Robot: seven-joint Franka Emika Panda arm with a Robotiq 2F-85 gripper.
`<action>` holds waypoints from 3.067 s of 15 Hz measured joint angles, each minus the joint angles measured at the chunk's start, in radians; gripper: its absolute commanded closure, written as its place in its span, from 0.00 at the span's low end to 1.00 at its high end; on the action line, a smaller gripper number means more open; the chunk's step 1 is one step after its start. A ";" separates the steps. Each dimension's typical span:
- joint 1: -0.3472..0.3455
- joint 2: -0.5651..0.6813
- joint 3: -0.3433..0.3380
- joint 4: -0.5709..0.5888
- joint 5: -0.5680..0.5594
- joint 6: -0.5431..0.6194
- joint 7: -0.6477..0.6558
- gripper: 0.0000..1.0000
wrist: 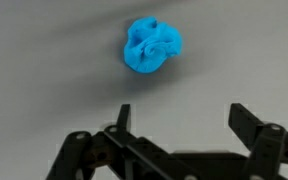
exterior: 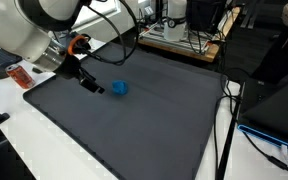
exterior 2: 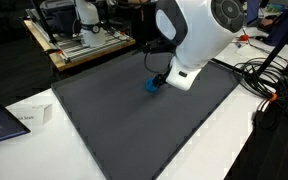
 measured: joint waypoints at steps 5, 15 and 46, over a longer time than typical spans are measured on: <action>-0.001 0.000 0.001 -0.002 -0.001 -0.001 0.000 0.00; -0.129 0.015 0.025 -0.015 0.033 -0.056 -0.119 0.00; -0.413 -0.506 0.110 -0.939 0.307 0.364 -0.983 0.00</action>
